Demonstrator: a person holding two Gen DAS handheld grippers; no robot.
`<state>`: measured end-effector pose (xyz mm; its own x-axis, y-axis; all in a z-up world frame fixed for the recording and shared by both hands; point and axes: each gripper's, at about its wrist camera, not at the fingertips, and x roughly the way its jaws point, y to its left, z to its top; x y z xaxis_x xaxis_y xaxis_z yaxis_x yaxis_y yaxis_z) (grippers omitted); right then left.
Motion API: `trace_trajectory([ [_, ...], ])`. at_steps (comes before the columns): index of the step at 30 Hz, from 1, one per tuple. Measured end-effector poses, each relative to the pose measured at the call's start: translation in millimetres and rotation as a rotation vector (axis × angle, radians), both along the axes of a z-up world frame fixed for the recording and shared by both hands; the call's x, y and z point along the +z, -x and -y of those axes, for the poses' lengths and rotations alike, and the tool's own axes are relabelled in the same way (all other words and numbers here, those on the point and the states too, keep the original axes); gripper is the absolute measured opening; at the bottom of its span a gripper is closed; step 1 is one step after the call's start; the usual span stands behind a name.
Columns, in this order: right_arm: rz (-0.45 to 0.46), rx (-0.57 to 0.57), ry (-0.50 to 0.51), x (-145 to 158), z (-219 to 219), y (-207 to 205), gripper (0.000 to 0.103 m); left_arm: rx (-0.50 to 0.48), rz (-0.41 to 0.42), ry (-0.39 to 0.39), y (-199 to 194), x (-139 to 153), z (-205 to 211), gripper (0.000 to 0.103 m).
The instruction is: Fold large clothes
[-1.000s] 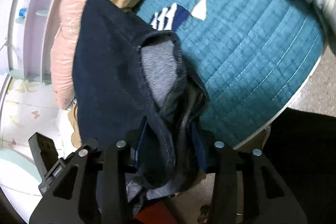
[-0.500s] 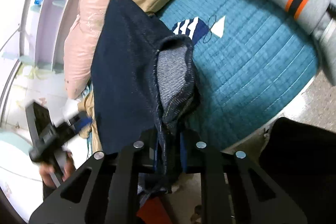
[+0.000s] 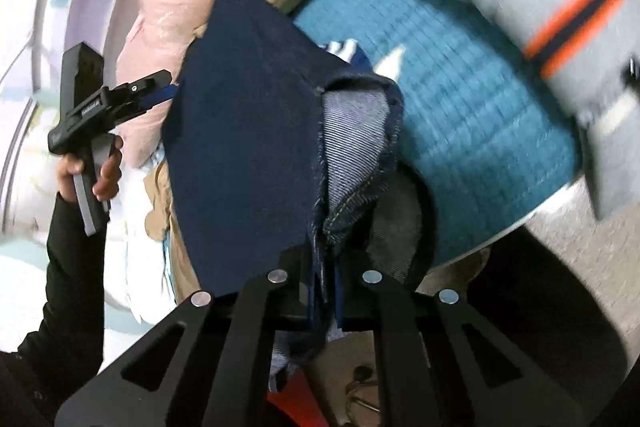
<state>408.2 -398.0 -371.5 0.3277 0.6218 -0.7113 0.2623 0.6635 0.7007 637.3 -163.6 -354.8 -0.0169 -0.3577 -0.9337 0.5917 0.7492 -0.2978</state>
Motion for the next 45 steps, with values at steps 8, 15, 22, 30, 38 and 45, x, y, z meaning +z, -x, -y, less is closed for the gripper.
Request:
trace_trajectory([
  [8, -0.041, 0.004, -0.014, -13, 6, -2, 0.012, -0.147, -0.225, -0.054, -28, -60, 33, 0.09],
  [15, -0.071, 0.018, -0.019, -19, 8, -5, 0.015, -0.145, -0.334, -0.041, -29, -91, 36, 0.089],
  [22, -0.076, 0.012, 0.041, -15, 11, -5, 0.04, -0.172, -0.228, -0.046, -7, -74, 38, 0.055],
  [30, -0.062, -0.03, 0.076, -12, 26, 5, 0.053, -0.101, -0.128, -0.004, 15, -39, 4, 0.032],
  [38, -0.044, 0.005, 0.139, -13, 6, 6, 0.064, 0.011, -0.165, 0.02, 21, -41, -46, 0.031],
  [45, -0.005, -0.03, 0.118, -16, 10, -5, 0.066, 0.021, -0.161, -0.001, 21, -46, -40, 0.031],
])
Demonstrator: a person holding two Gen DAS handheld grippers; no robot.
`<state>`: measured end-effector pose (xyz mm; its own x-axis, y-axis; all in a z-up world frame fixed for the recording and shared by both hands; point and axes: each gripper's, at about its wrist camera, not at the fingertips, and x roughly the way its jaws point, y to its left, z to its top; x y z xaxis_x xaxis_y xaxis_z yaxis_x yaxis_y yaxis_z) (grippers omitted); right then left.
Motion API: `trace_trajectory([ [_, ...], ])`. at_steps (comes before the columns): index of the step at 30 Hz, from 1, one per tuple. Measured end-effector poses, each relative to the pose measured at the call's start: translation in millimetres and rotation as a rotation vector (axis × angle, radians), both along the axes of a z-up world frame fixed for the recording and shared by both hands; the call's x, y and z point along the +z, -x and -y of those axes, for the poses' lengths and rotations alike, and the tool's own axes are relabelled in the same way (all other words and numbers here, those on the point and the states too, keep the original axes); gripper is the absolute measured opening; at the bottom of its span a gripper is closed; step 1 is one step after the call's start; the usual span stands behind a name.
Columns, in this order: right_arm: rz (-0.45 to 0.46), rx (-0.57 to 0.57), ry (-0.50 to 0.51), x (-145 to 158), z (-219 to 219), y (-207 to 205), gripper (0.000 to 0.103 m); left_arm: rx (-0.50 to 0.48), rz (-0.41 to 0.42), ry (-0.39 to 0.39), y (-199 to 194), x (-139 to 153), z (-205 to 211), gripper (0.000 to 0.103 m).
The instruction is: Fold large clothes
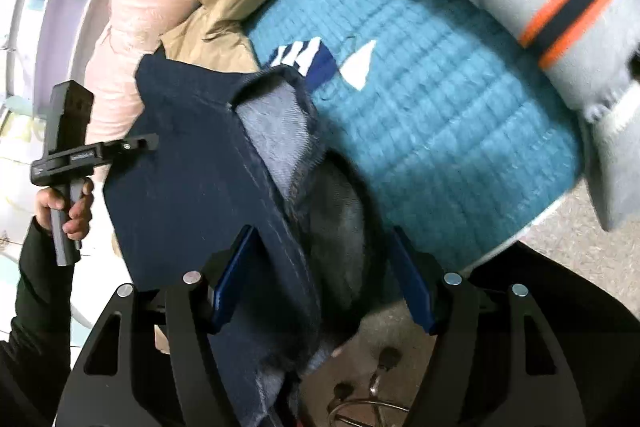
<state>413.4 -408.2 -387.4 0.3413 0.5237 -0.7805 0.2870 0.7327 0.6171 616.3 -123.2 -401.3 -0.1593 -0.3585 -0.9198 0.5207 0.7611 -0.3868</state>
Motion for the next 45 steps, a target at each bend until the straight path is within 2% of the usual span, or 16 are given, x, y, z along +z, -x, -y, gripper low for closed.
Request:
trace_trajectory([
  [4, -0.02, 0.009, 0.0, -4, -6, -2, 0.064, 0.002, -0.003, 0.003, -1, -1, -3, 0.032],
  [6, -0.015, 0.019, -0.02, -4, -7, -1, 0.055, 0.001, -0.004, 0.006, -2, 0, -6, 0.032],
  [8, -0.006, 0.026, -0.084, -5, -12, -2, 0.03, 0.001, -0.005, 0.01, -3, -2, -7, 0.032],
  [12, -0.012, 0.035, -0.091, -4, -13, 0, 0.03, 0.0, 0.0, 0.012, -3, -3, -7, 0.032],
  [16, -0.038, 0.021, -0.157, -14, -13, -4, 0.036, 0.002, 0.014, 0.02, -1, -2, -7, 0.032],
  [17, -0.041, 0.023, -0.167, -14, -12, -5, 0.028, 0.001, 0.021, 0.019, 0, 0, -7, 0.032],
  [20, 0.025, 0.036, -0.132, 4, -17, 0, 0.016, 0.002, 0.049, 0.016, 5, 7, -6, 0.032],
  [28, 0.159, 0.02, -0.197, 61, -8, 29, 0.015, -0.009, 0.1, 0.108, 22, 56, 0, 0.032],
  [36, 0.319, -0.05, -0.159, 126, 44, 45, 0.015, -0.039, 0.184, 0.245, 26, 118, 59, 0.032],
  [41, 0.384, -0.135, -0.152, 147, 87, 54, 0.015, -0.107, 0.23, 0.316, 16, 155, 136, 0.032],
  [45, 0.409, -0.204, -0.18, 152, 121, 53, 0.015, -0.168, 0.27, 0.326, 2, 177, 208, 0.032],
])
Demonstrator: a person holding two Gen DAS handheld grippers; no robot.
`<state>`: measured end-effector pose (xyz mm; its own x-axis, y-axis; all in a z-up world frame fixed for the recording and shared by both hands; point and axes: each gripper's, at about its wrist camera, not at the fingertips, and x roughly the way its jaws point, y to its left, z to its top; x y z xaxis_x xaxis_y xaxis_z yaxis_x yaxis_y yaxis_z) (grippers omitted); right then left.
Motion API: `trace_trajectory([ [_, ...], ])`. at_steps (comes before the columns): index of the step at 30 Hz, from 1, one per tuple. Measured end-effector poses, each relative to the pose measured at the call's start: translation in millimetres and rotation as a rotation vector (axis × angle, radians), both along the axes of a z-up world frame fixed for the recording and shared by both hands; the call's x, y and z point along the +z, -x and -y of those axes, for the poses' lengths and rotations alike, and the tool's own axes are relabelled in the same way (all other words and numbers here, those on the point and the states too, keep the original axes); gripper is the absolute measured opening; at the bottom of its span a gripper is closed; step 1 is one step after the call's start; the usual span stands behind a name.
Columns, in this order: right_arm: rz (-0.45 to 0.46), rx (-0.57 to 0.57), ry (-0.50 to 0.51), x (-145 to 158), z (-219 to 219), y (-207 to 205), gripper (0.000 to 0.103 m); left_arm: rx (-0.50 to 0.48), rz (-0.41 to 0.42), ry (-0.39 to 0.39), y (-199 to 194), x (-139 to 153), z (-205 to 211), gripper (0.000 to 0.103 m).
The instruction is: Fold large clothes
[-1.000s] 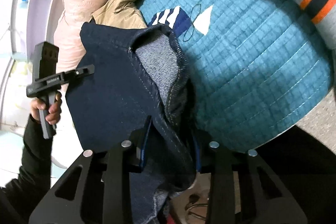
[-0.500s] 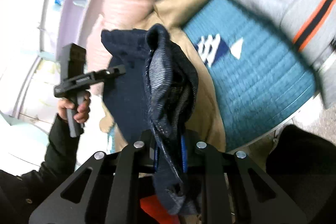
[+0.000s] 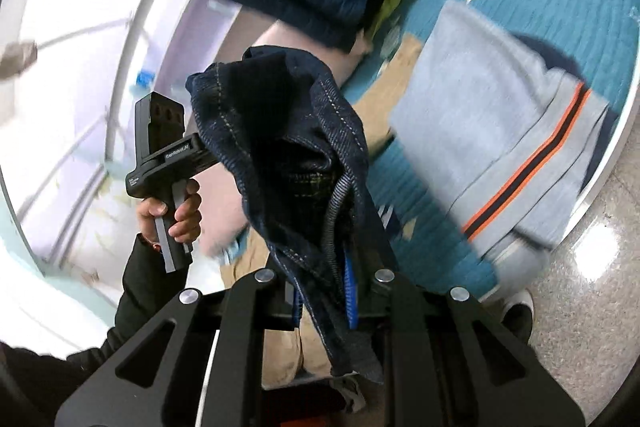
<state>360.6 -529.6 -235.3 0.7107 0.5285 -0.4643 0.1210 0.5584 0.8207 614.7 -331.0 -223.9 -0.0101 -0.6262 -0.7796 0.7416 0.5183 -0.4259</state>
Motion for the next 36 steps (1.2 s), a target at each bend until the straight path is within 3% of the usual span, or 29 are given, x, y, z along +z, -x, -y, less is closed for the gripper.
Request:
trace_trajectory([
  [5, 0.012, -0.11, -0.035, -1, 50, -3, 0.015, -0.058, -0.009, -0.006, -21, -2, 75, 0.032],
  [8, -0.022, -0.154, -0.062, -21, 79, -9, 0.015, -0.088, 0.006, -0.064, -33, -21, 123, 0.032],
  [12, -0.088, -0.215, 0.002, -46, 111, -15, 0.015, -0.072, -0.002, -0.125, -49, -59, 165, 0.032],
  [15, -0.135, -0.258, 0.094, -58, 123, -16, 0.015, -0.035, 0.002, -0.098, -58, -75, 180, 0.031],
  [17, -0.154, -0.269, 0.123, -68, 129, -19, 0.014, -0.02, 0.02, -0.103, -61, -84, 185, 0.031],
  [21, -0.238, -0.269, 0.293, -97, 134, -40, 0.017, 0.02, 0.026, -0.103, -69, -95, 185, 0.034],
  [24, -0.26, -0.267, 0.397, -114, 131, -48, 0.02, 0.035, 0.017, -0.022, -71, -78, 168, 0.037],
  [27, -0.267, -0.297, 0.501, -111, 130, -47, 0.02, 0.095, 0.053, 0.069, -76, -50, 139, 0.037],
  [30, -0.27, -0.31, 0.467, -114, 137, -46, 0.018, 0.094, 0.079, 0.093, -73, -32, 118, 0.037],
  [36, -0.265, -0.361, 0.502, -106, 145, -47, 0.012, -0.068, 0.07, 0.088, -25, -35, 105, 0.037],
])
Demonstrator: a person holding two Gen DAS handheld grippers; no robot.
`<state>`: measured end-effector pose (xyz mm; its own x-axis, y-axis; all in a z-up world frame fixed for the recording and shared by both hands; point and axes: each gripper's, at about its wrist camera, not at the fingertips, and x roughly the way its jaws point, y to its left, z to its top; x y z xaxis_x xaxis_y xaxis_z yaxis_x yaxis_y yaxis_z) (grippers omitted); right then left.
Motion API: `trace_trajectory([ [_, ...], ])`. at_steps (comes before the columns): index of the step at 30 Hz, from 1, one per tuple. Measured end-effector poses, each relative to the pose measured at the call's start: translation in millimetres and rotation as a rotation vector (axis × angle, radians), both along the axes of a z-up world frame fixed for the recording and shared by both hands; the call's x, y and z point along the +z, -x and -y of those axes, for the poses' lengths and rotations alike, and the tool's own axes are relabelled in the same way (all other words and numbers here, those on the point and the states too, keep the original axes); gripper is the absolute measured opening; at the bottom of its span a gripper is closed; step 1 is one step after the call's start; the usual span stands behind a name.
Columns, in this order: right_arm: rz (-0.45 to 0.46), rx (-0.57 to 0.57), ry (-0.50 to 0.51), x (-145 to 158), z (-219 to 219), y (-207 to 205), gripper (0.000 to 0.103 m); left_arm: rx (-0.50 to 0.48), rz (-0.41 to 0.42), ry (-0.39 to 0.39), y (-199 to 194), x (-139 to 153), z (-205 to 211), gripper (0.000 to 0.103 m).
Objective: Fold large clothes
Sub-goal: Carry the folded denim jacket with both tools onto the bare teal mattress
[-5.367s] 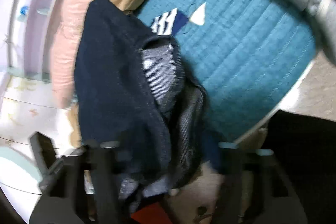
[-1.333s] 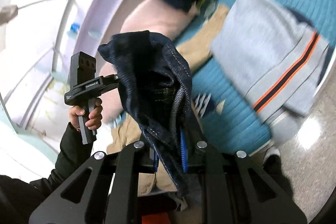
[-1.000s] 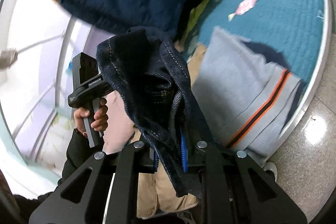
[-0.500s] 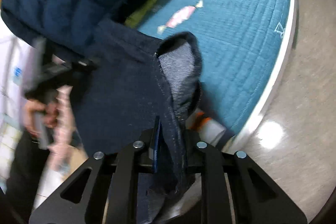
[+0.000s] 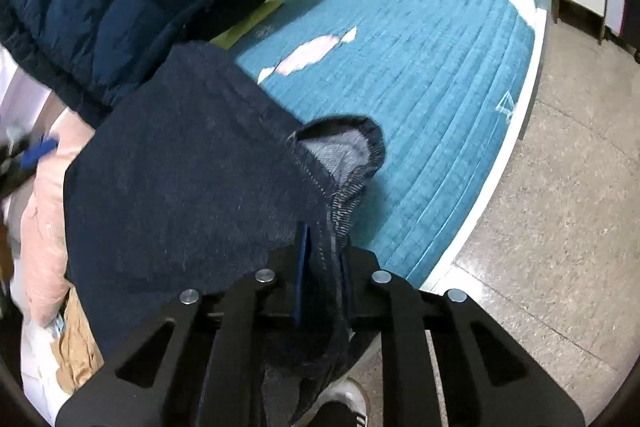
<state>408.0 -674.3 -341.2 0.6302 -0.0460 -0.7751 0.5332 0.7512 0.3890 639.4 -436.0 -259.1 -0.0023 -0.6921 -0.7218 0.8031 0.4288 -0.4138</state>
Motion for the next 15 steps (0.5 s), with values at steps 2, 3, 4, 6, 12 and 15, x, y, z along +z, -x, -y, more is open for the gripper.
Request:
trace_trajectory([
  [2, -0.015, 0.011, 0.022, 0, 2, -4, 0.012, -0.026, 0.041, -0.05, 15, -11, 0, 0.037],
  [3, -0.028, 0.014, 0.028, -3, 5, -8, 0.012, -0.032, 0.046, -0.089, 19, -21, 3, 0.037],
  [4, -0.032, 0.006, 0.029, -5, 7, -9, 0.012, -0.026, 0.039, -0.115, 19, -31, 5, 0.037],
  [6, -0.044, 0.01, 0.036, -11, 11, -15, 0.013, 0.017, 0.016, -0.148, 11, -52, 8, 0.036],
  [12, -0.039, -0.03, 0.086, 21, 9, 4, 0.033, 0.07, -0.052, -0.187, -9, -72, 14, 0.036],
  [15, 0.039, 0.052, 0.151, 61, -26, 25, 0.033, 0.058, -0.032, -0.195, -7, -73, 20, 0.036],
])
